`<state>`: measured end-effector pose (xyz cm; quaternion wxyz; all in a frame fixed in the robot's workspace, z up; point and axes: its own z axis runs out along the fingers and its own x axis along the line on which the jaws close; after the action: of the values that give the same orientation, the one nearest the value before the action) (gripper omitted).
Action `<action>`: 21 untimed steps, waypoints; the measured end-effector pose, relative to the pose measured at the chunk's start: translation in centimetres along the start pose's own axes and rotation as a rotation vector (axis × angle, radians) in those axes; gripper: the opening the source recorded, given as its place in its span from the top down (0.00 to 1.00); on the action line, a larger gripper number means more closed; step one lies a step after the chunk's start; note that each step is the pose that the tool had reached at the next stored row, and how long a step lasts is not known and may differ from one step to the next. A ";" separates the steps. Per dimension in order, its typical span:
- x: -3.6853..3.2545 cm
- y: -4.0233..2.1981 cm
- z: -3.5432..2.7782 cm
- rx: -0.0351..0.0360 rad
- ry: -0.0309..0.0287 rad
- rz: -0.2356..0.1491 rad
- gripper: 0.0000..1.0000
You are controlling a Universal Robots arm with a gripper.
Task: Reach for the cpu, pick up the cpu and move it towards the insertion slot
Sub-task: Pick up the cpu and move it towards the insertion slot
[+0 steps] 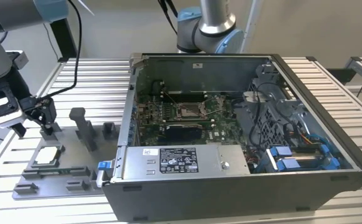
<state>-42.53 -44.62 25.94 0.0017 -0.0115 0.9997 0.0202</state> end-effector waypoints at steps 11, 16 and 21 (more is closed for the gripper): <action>0.17 -0.08 1.79 0.0001 -0.0012 0.000 0.00; 0.18 -0.23 2.70 0.0000 -0.0013 0.000 0.00; 0.19 -0.65 3.51 0.0000 -0.0013 0.000 0.00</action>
<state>-42.70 -45.13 22.40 0.0023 -0.0115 0.9997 0.0202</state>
